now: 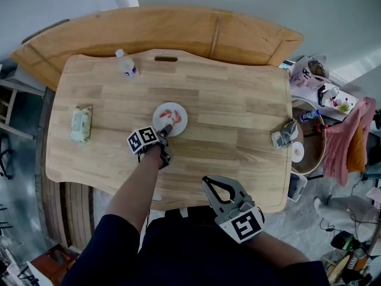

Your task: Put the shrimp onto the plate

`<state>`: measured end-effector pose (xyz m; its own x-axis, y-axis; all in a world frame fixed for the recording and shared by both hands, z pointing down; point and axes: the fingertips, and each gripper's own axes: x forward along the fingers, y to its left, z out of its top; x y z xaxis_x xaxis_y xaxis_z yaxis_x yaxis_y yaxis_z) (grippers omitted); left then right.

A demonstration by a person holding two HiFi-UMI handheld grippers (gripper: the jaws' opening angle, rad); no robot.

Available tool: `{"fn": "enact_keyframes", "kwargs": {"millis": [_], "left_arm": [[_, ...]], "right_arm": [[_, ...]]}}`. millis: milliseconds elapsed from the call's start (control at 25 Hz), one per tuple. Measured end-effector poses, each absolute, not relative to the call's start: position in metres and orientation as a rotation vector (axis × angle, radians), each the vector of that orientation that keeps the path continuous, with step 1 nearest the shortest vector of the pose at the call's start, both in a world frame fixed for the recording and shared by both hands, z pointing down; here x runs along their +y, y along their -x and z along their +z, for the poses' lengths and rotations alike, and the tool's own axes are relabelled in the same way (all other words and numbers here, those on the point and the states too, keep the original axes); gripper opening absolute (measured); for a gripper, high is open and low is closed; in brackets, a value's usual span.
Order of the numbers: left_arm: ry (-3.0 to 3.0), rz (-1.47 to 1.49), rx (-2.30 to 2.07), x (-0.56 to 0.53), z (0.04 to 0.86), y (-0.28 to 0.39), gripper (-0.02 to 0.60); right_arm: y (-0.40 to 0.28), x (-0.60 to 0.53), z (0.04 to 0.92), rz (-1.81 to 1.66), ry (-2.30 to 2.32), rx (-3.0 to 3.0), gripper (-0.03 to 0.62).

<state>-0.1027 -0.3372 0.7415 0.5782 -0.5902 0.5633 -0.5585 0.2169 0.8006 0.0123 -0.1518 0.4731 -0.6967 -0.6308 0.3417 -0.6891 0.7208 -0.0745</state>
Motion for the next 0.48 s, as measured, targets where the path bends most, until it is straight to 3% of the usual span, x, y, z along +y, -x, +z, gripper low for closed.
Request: {"fn": "enact_keyframes", "kwargs": {"millis": [480], "left_arm": [[-1.479, 0.014, -1.168, -0.341, 0.731, 0.118, 0.184]], "right_arm": [[-0.011, -0.147, 0.465, 0.267, -1.048, -2.668, 0.009]]}}
